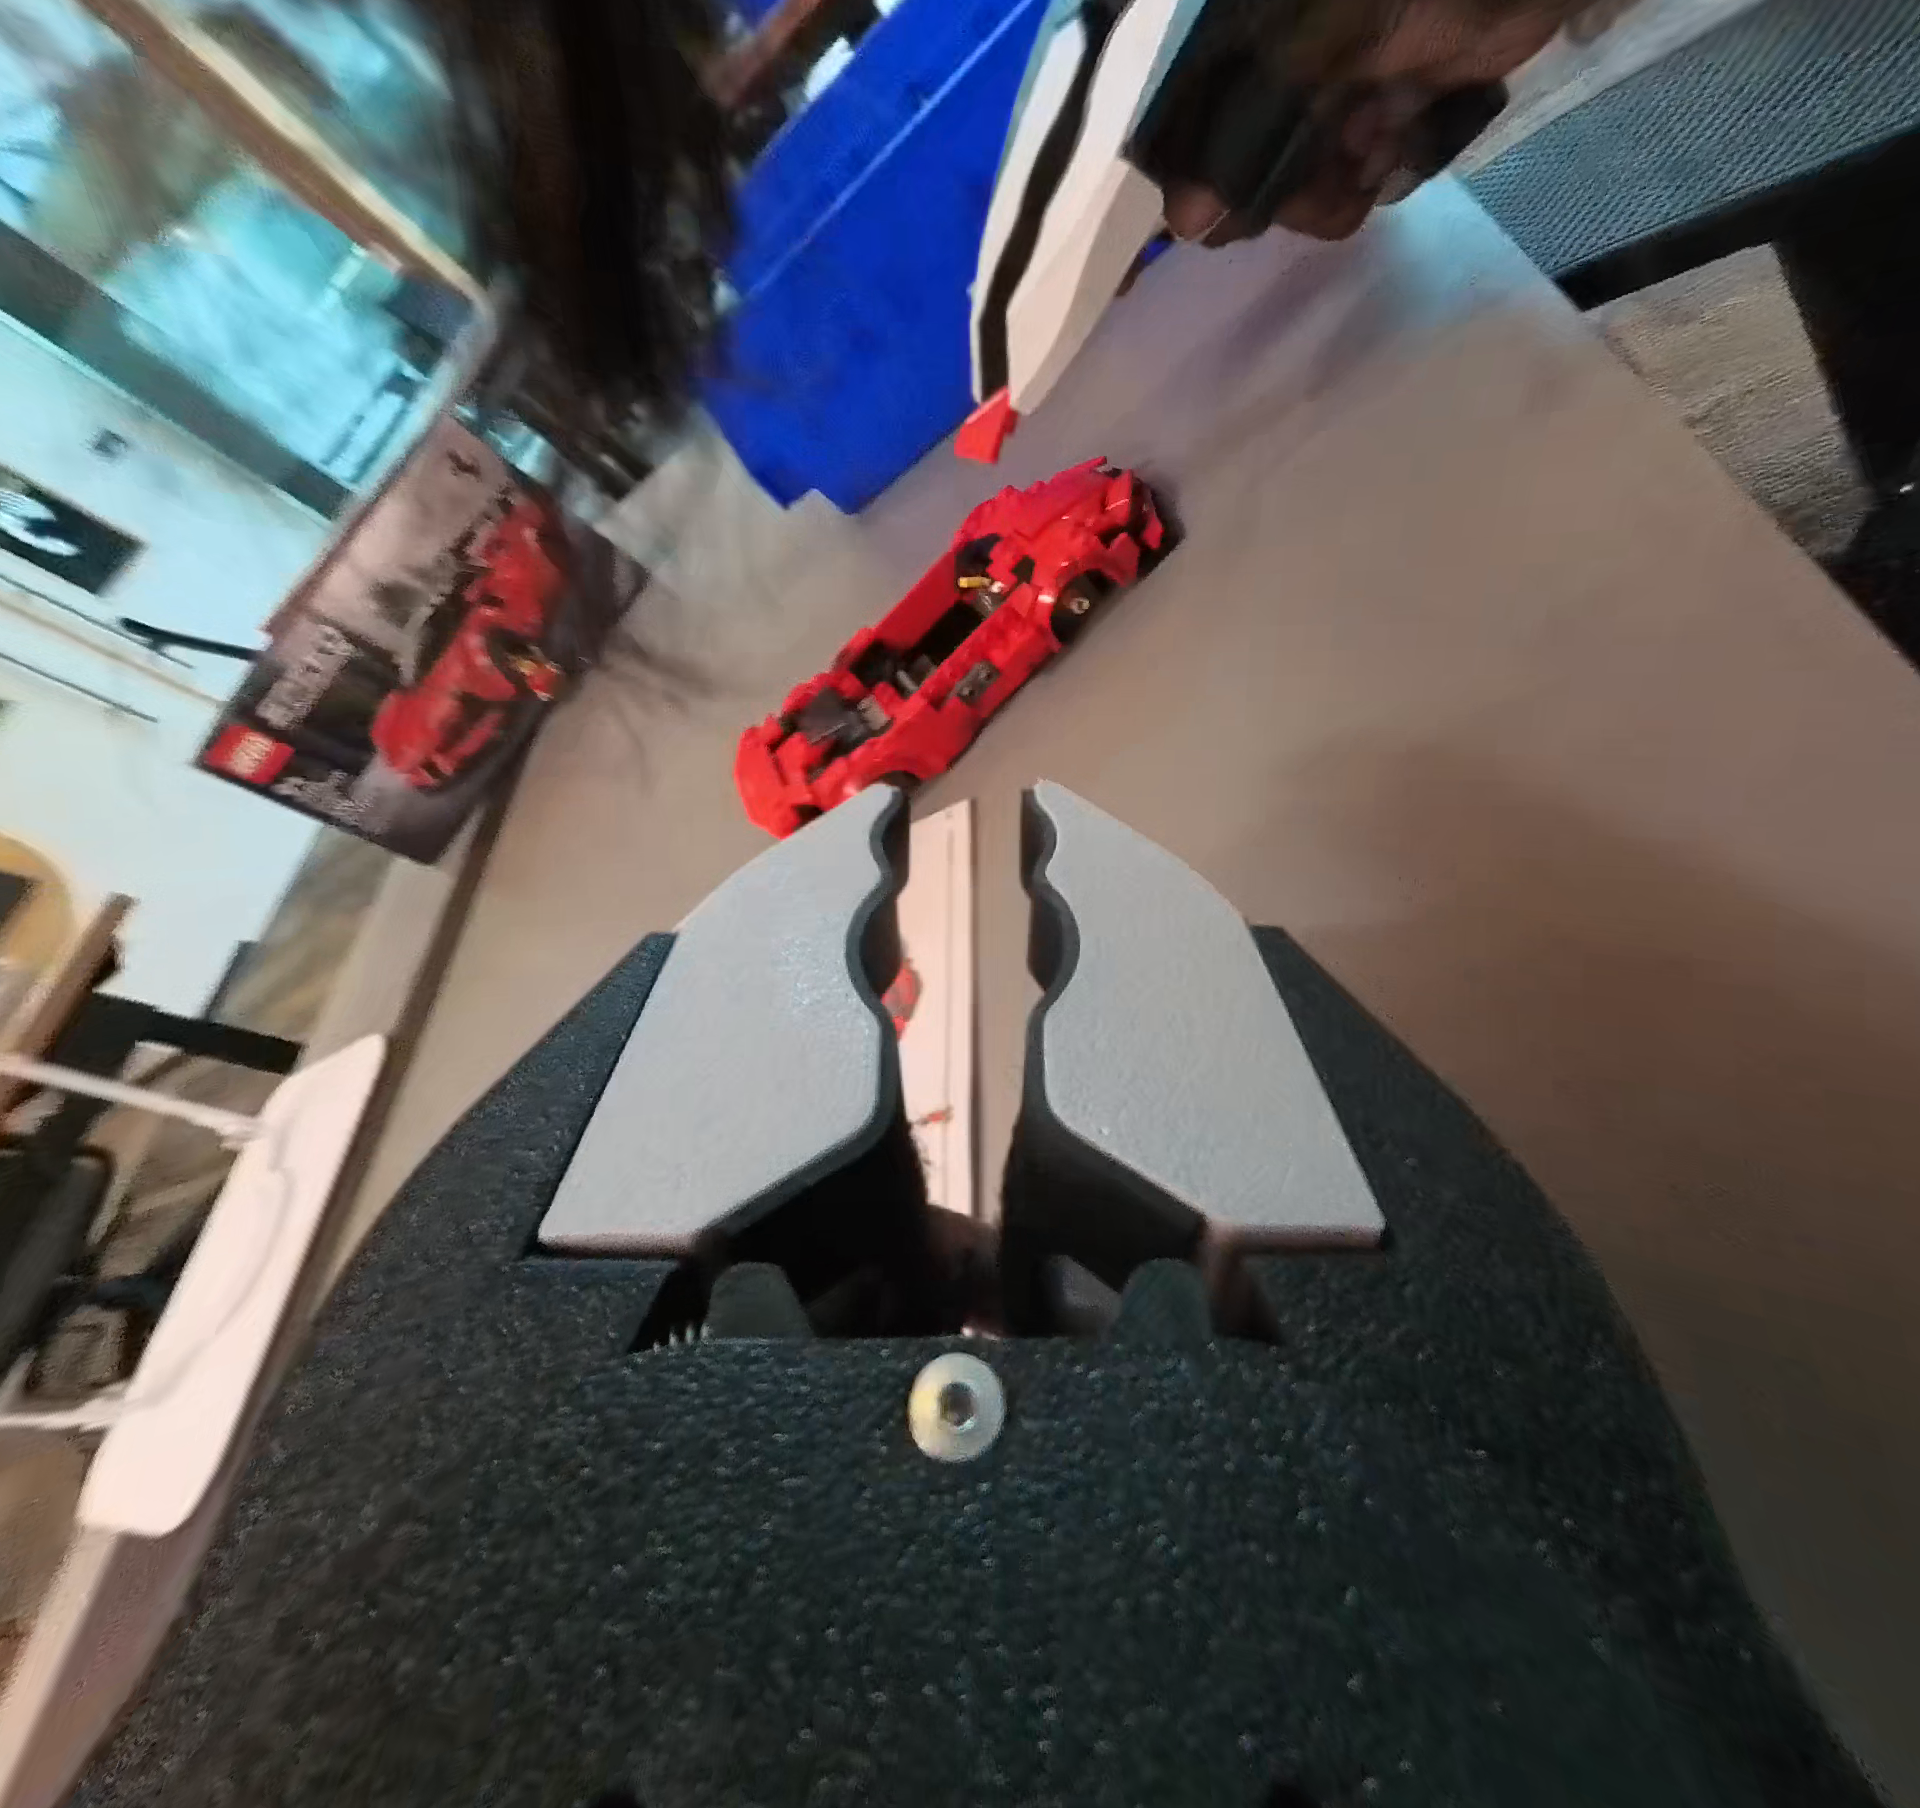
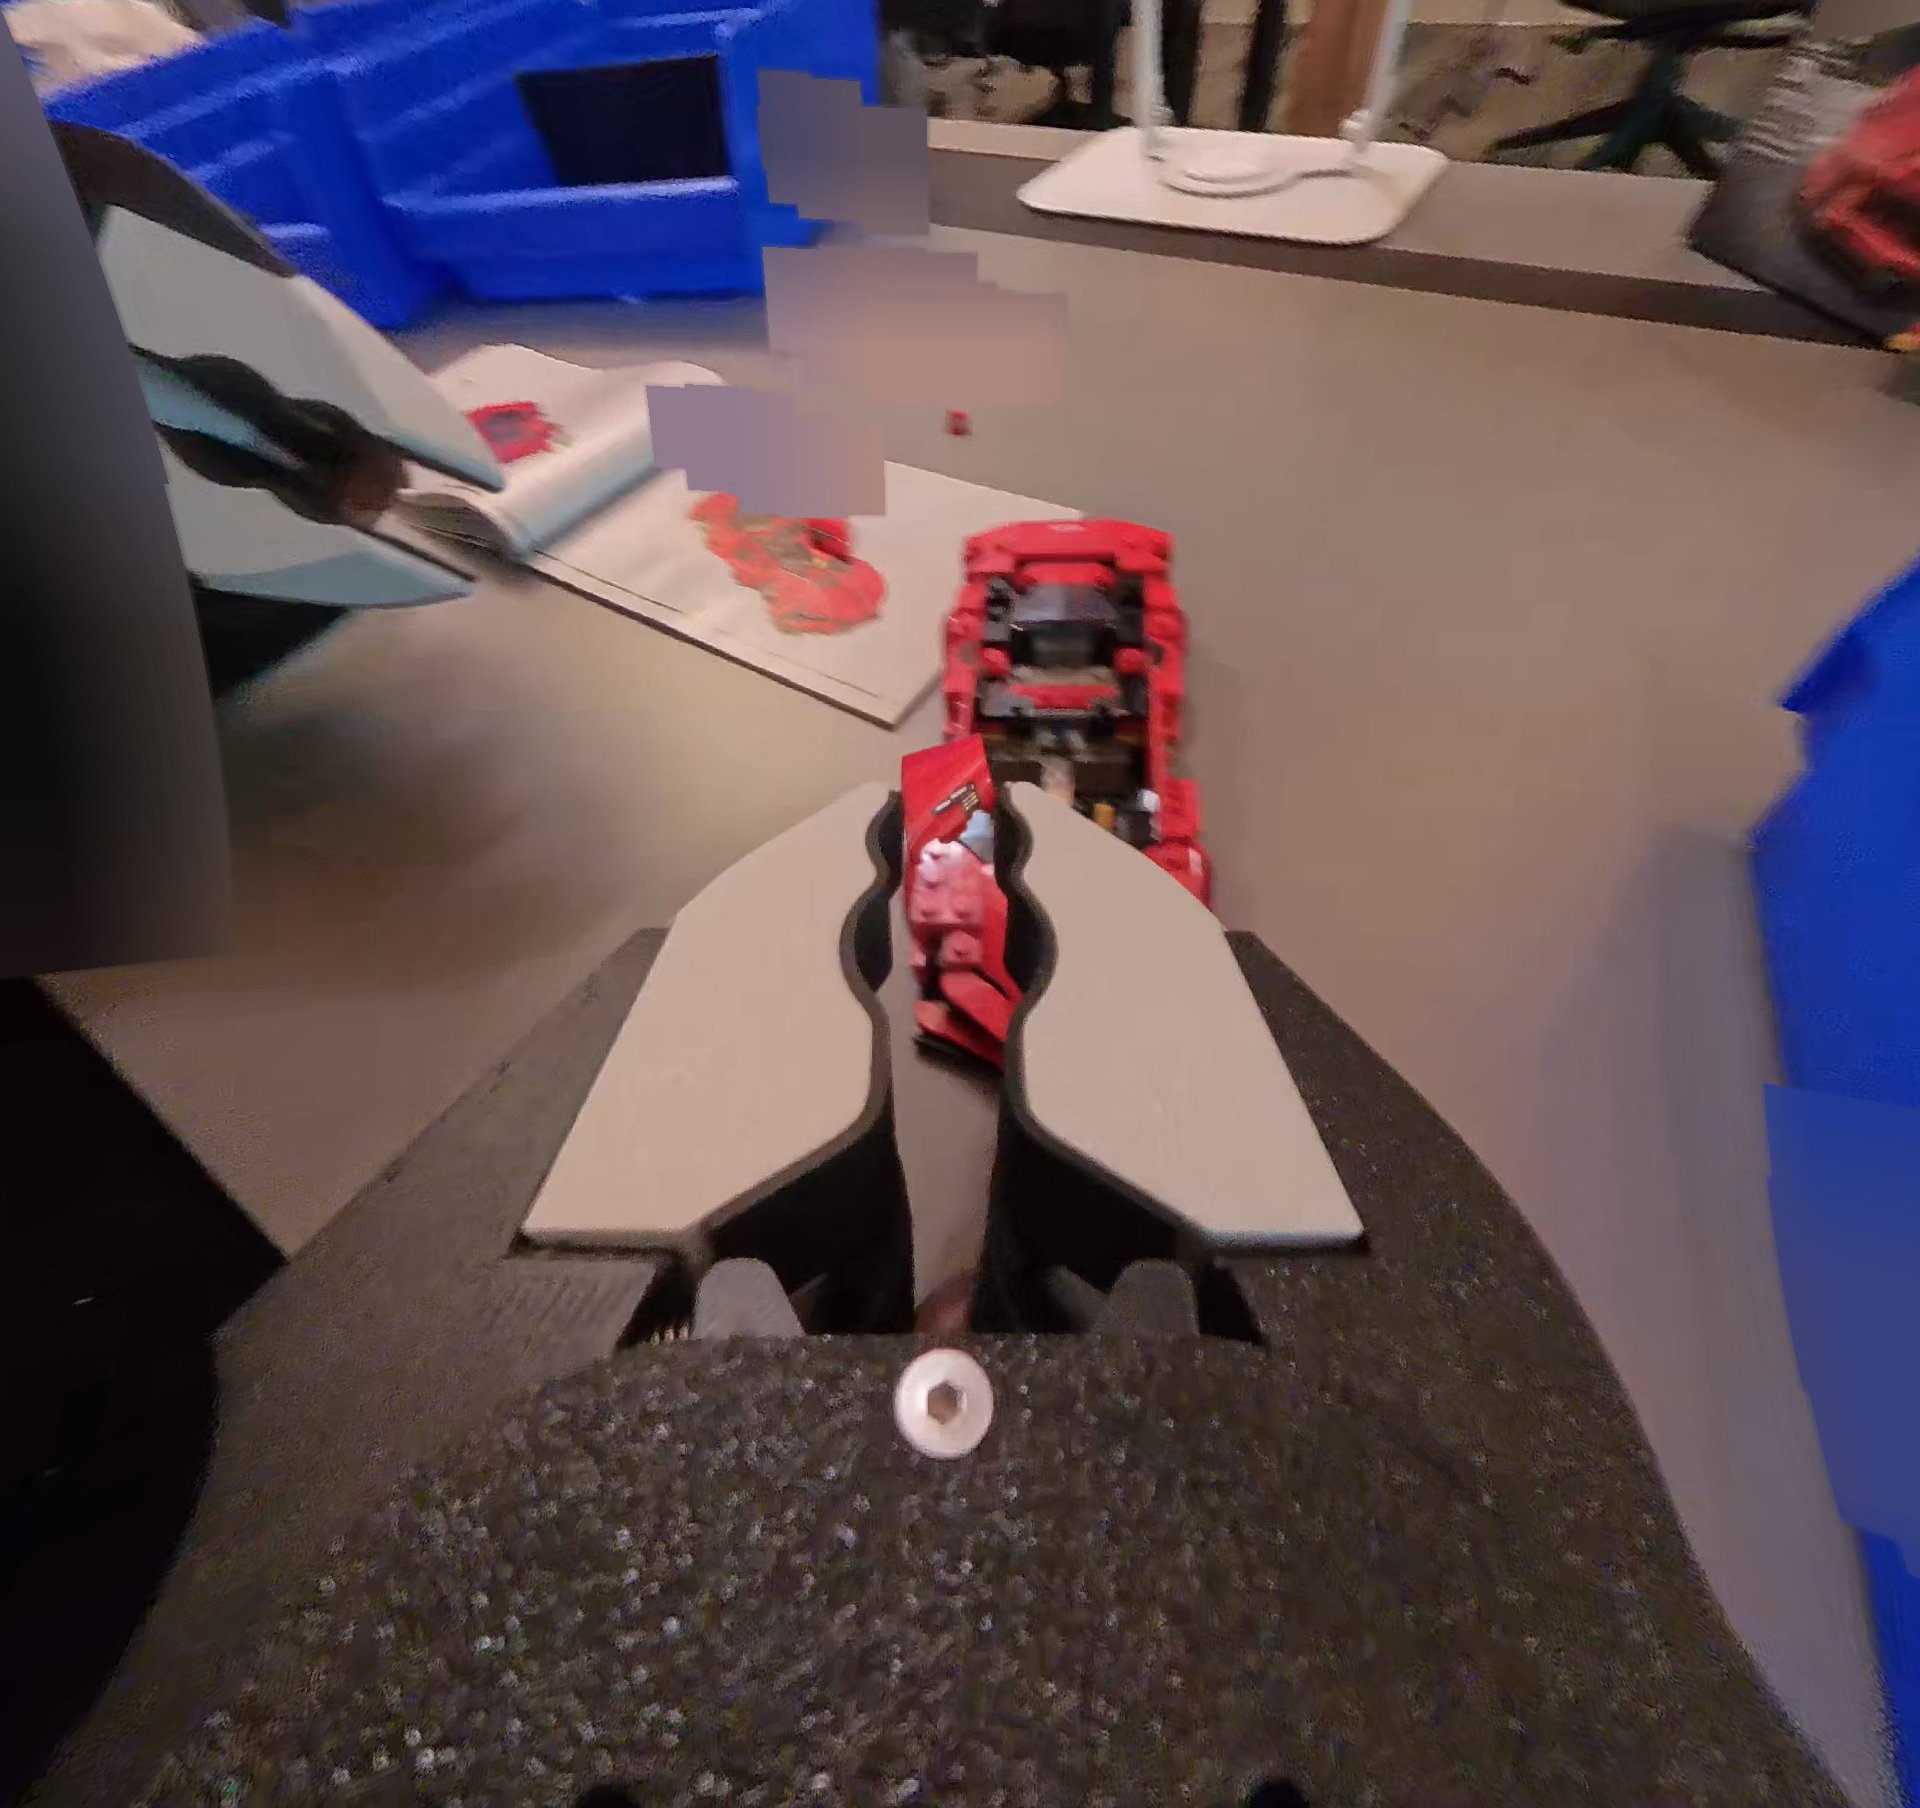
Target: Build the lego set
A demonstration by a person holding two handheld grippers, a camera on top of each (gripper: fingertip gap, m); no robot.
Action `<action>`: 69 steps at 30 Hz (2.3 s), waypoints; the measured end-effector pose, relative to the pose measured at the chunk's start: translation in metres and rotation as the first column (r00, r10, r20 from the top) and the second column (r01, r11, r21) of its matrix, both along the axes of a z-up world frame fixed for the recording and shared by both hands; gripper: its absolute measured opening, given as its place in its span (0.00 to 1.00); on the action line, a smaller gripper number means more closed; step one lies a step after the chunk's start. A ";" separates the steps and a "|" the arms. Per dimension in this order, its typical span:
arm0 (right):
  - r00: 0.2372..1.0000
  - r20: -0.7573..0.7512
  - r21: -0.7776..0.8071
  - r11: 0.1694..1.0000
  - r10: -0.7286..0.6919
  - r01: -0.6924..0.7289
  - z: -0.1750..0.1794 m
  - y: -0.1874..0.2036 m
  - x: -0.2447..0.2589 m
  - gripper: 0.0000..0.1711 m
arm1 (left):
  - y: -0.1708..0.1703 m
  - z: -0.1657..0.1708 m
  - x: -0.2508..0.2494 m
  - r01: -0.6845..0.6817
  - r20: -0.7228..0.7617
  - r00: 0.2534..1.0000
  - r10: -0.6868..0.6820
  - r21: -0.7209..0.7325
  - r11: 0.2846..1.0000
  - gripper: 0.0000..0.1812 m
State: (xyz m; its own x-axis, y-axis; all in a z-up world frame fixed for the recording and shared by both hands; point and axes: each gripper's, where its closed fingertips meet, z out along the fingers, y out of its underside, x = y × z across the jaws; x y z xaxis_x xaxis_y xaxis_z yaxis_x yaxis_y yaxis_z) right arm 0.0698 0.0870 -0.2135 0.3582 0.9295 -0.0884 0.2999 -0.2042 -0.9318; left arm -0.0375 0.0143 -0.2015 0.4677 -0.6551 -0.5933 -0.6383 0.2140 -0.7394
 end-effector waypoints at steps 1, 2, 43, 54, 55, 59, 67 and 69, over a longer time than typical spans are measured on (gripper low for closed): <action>1.000 0.015 0.012 1.000 -0.024 0.024 -0.003 0.004 0.005 0.10 | 0.002 -0.005 0.005 0.006 0.007 1.000 -0.006 -0.028 1.000 0.10; 0.999 0.029 0.017 0.999 -0.046 0.046 -0.006 0.008 0.011 0.10 | 0.004 -0.009 0.010 0.013 0.006 1.000 -0.012 -0.052 0.999 0.10; 0.987 0.074 -0.014 0.989 -0.145 0.146 -0.029 0.041 0.030 0.10 | 0.035 -0.064 0.099 0.076 -0.143 0.982 -0.122 -0.288 0.954 0.10; 0.988 0.053 -0.040 0.989 -0.143 0.146 -0.028 0.041 0.031 0.10 | 0.032 -0.063 0.103 0.101 -0.108 0.986 -0.129 -0.230 0.968 0.10; 0.988 0.057 -0.036 0.989 -0.142 0.144 -0.028 0.041 0.031 0.10 | 0.031 -0.064 0.104 0.107 -0.119 0.983 -0.137 -0.224 0.969 0.10; 0.987 0.070 -0.019 0.989 -0.146 0.147 -0.029 0.040 0.030 0.10 | 0.026 -0.067 0.109 0.127 -0.167 0.973 -0.159 -0.184 0.975 0.10; 0.986 0.064 -0.020 0.988 -0.152 0.154 -0.028 0.041 0.031 0.10 | 0.020 -0.070 0.113 0.145 -0.189 0.966 -0.178 -0.176 0.974 0.11; 0.986 0.068 -0.022 0.988 -0.152 0.154 -0.029 0.041 0.031 0.10 | 0.021 -0.069 0.113 0.140 -0.172 0.970 -0.172 -0.188 0.972 0.11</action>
